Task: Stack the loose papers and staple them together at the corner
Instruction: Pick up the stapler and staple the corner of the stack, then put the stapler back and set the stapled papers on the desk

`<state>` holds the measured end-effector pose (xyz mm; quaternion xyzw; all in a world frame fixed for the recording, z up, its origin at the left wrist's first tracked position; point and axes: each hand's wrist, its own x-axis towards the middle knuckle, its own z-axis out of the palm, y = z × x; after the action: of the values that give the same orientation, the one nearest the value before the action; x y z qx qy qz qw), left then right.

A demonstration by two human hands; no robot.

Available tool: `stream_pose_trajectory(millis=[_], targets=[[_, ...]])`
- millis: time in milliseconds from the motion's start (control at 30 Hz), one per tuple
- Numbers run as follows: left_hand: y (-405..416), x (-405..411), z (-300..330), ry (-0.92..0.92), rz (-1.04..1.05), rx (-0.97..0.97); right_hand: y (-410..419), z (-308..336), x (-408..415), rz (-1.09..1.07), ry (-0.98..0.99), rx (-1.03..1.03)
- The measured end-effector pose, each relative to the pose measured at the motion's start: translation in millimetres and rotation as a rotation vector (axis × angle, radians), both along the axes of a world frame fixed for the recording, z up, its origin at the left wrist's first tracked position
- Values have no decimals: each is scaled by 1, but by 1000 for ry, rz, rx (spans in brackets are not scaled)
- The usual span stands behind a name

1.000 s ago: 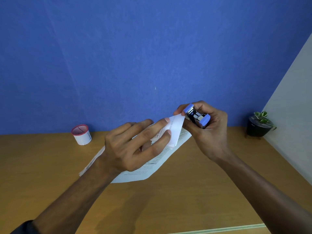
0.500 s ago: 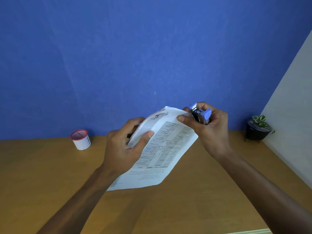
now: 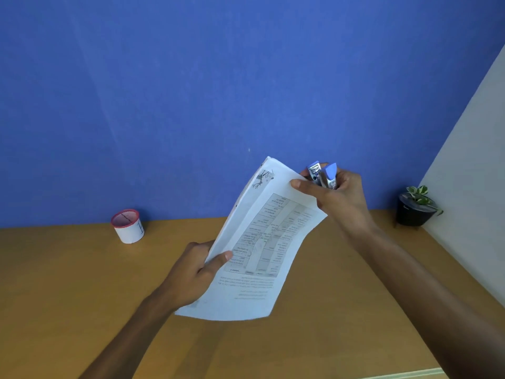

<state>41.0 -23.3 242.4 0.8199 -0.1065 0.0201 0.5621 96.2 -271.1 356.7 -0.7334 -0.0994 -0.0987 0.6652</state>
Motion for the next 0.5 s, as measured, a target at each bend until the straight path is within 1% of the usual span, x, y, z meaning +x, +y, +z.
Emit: stream_pose_trajectory(millis=[133,267,300,367,467,500], targets=[[6,6,-11,92,19,-96,-11,-10,21,-85,164,52],[12,12,-21,157,95,-222,-26,-37,49,-59,371,179],[13,13,-24,170,112,-242,-30,-47,55,-61,420,165],[15,17,-28,195,135,-273,-36,-68,67,-86,508,44],[18,22,-33,214,158,-308,-45,-109,88,-114,485,-139],[19,24,-35,218,166,-317,-47,-121,94,-122,457,-158]])
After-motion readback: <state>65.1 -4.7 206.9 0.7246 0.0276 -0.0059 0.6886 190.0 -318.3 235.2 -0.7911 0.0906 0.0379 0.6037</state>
